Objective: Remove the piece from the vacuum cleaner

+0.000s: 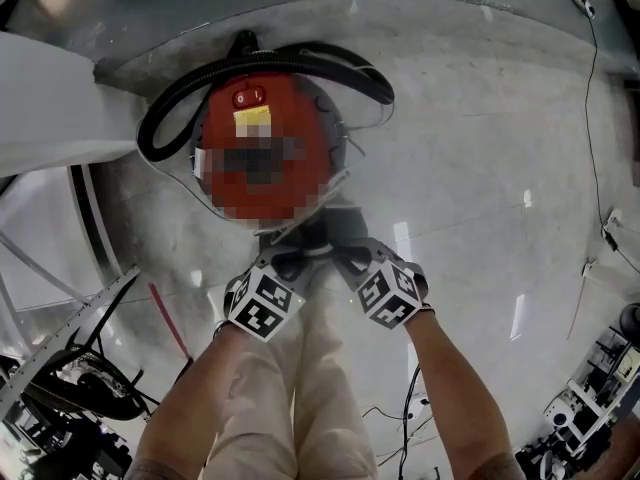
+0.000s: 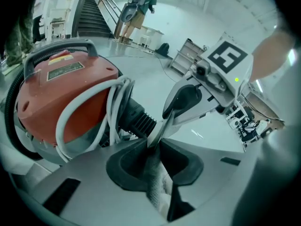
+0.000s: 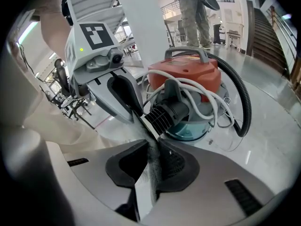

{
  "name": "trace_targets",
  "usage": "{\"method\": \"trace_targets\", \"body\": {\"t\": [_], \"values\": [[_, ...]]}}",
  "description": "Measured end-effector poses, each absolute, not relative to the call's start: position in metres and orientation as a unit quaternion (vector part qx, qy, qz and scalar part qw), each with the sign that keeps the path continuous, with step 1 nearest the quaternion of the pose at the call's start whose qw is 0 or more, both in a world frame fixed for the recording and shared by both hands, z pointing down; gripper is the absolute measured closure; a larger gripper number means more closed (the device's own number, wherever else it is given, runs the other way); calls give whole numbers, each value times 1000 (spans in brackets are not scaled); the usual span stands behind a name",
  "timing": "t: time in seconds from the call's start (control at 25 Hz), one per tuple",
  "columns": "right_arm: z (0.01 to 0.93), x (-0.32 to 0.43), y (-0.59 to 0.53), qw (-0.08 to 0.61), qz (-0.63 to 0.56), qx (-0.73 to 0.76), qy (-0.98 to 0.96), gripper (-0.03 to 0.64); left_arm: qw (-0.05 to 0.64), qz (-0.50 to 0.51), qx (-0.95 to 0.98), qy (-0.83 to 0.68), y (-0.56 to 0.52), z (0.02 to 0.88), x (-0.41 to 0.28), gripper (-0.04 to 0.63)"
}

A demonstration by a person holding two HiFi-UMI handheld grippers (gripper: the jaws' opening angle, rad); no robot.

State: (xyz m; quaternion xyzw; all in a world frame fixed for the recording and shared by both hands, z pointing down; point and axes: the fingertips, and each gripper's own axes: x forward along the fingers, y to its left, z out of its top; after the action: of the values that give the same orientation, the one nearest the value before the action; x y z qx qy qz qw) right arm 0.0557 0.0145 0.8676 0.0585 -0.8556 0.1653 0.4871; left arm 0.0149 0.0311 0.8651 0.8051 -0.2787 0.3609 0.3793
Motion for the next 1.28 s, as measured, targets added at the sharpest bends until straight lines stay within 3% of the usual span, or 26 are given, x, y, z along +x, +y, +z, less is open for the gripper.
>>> {"method": "trace_targets", "body": {"t": [0.52,0.84,1.28], "values": [[872,70,60,507,178,21,-843,580,386,380,809,-228,73,865,30,535],[863,76,71,481,231,76,-842,578,372,381,820,-211,81,857,33,534],[742,58,41,430,237,124,-862,575,324,389,843,-185,50,733,16,540]]}}
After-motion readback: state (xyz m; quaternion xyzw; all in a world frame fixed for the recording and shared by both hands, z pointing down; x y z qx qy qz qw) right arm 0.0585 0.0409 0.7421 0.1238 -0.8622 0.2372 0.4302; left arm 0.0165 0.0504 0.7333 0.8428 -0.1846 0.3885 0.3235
